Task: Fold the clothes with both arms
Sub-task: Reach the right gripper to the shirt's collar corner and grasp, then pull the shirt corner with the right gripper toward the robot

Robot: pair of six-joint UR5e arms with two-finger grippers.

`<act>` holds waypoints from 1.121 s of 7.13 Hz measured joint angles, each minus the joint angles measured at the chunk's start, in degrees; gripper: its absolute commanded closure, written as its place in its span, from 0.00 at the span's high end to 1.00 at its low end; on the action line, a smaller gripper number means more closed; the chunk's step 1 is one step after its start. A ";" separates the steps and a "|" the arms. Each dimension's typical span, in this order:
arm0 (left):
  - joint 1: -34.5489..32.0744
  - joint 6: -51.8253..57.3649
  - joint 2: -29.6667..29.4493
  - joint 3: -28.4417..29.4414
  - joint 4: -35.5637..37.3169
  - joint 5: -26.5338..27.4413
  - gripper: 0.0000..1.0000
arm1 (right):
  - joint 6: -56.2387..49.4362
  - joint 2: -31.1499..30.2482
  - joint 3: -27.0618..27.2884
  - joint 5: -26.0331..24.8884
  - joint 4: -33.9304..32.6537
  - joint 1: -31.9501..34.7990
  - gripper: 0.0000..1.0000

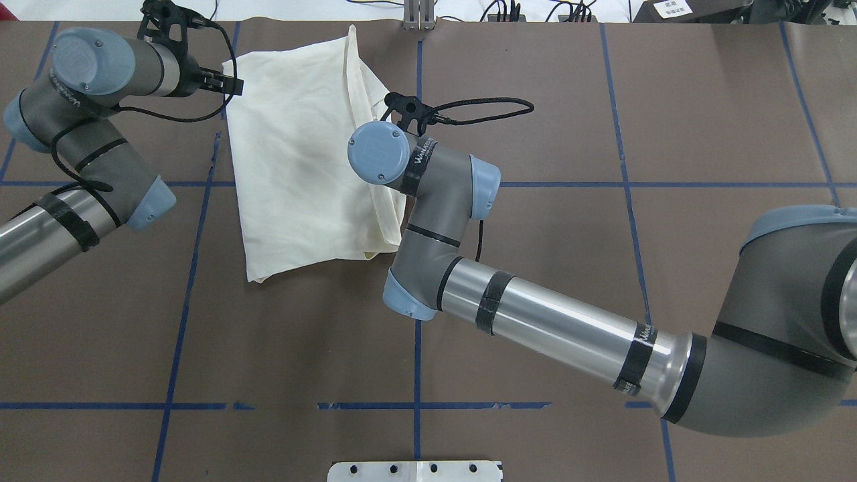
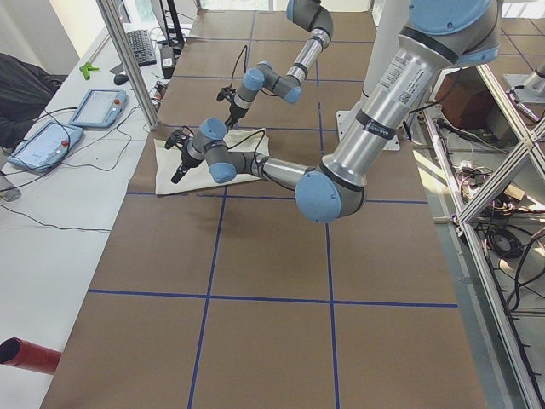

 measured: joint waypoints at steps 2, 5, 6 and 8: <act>0.12 -0.28 0.00 0.00 0.00 0.00 1.00 | -0.32 -0.06 0.00 -0.02 -0.10 -0.06 0.00; 0.33 -0.58 0.00 -0.02 -0.02 0.00 1.00 | -0.86 -0.20 0.92 0.08 -0.53 0.00 0.00; 0.51 -1.03 0.00 -0.05 -0.06 0.00 1.00 | -1.03 -0.99 3.22 0.31 -1.88 -0.01 0.00; 1.06 -2.14 0.06 -0.39 -0.08 0.00 1.00 | -1.20 -7.95 14.80 0.49 -6.50 -0.48 0.00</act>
